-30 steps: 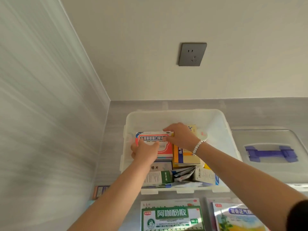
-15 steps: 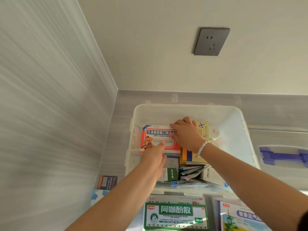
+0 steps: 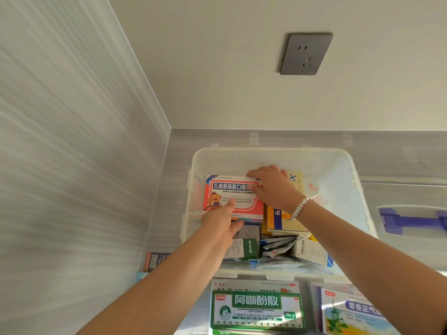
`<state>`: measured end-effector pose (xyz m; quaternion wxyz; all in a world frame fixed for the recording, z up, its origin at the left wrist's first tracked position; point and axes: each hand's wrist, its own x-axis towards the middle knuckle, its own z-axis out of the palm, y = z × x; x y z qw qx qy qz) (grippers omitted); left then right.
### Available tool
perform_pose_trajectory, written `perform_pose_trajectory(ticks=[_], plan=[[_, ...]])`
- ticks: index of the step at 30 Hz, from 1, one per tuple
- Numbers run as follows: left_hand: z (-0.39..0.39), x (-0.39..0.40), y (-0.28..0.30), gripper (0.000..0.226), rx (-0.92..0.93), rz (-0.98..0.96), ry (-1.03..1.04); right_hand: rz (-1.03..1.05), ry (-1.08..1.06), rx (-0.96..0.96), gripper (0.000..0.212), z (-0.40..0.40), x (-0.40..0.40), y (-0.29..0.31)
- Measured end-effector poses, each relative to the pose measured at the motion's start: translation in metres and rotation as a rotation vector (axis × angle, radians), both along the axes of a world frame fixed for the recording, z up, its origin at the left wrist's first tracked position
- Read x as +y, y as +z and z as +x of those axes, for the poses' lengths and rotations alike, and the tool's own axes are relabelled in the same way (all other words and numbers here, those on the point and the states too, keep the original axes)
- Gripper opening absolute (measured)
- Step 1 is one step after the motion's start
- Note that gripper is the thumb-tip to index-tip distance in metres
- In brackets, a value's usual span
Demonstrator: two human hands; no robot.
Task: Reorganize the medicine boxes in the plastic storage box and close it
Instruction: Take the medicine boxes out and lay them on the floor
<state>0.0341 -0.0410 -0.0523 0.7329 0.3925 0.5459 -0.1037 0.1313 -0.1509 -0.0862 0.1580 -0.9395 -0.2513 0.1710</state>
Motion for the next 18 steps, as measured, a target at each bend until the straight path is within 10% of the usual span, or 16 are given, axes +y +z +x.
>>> perform_pose_trajectory(ticks=[11, 18], plan=[[-0.035, -0.007, 0.063, 0.009, -0.254, 0.027, -0.081, 0.671, -0.302, 0.302, 0.022, -0.021, -0.035, 0.068], [-0.064, -0.045, 0.068, 0.053, -0.429, 0.095, -0.223, 1.092, -0.469, 0.437, 0.027, -0.061, -0.11, 0.105]])
